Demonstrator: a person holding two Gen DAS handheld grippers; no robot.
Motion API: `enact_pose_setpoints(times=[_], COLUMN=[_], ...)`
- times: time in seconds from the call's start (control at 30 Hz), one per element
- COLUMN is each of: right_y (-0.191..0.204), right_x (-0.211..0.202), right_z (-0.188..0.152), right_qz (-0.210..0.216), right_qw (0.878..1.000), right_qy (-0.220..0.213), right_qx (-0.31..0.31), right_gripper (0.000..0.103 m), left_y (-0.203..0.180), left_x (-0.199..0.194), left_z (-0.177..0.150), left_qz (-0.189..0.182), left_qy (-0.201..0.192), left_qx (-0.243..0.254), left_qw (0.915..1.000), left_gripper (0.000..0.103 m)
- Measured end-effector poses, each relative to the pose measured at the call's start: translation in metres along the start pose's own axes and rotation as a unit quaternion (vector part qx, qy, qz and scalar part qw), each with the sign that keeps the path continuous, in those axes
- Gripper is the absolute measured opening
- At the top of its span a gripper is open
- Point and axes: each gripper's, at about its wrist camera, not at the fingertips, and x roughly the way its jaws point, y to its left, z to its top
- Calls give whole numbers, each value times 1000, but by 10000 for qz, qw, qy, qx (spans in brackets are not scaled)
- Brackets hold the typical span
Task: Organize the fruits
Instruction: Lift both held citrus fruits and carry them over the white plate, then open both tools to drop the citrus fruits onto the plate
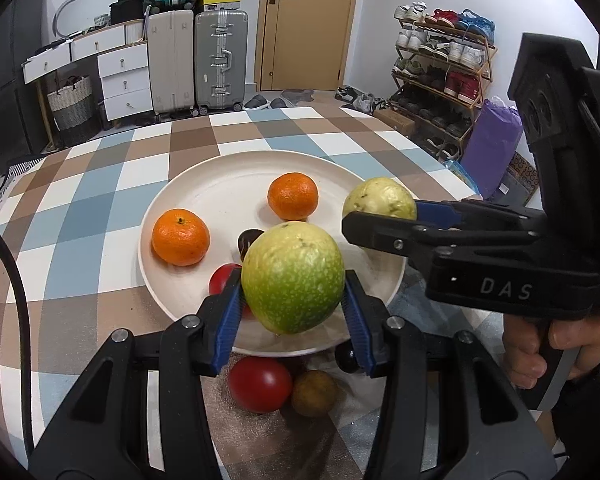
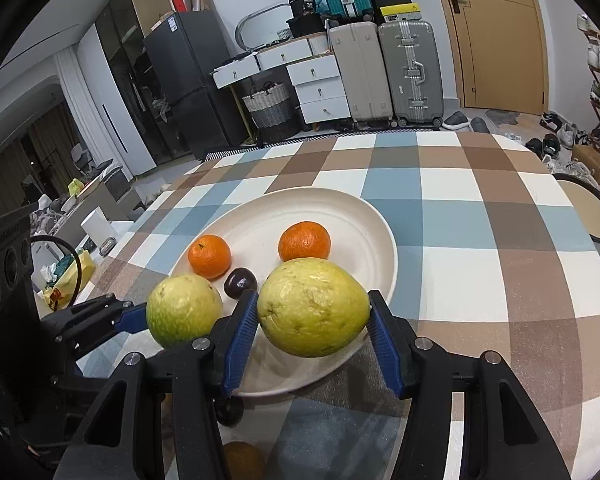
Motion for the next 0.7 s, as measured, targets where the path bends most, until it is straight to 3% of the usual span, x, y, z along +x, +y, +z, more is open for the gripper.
enact_pose_setpoints(times=[0.2,0.5,0.6,0.7], right_y=[4,-10,-9,-5], right_x=[-3,-24,-31,-39], right_z=[-1,-5,-9,-12], right_qz=[-143,-68,-93,-231], right_qw=[9997,9994,9993,9992], right_qy=[-119,-275,-288,-310], right_qx=[-141,186,208,134], right_gripper=[56,77,85,93], left_y=[-1,9,9,12], left_x=[-1,-10,-16,-24], left_z=[-1,-1,-3,-5], left_qz=[-9,-216,-184,-207], left_qy=[0,-103,-144,-182], left_qx=[-32,-327,-322,-392], left_qw=[10000,9992,9992,9989], left_gripper=[45,47,52,65])
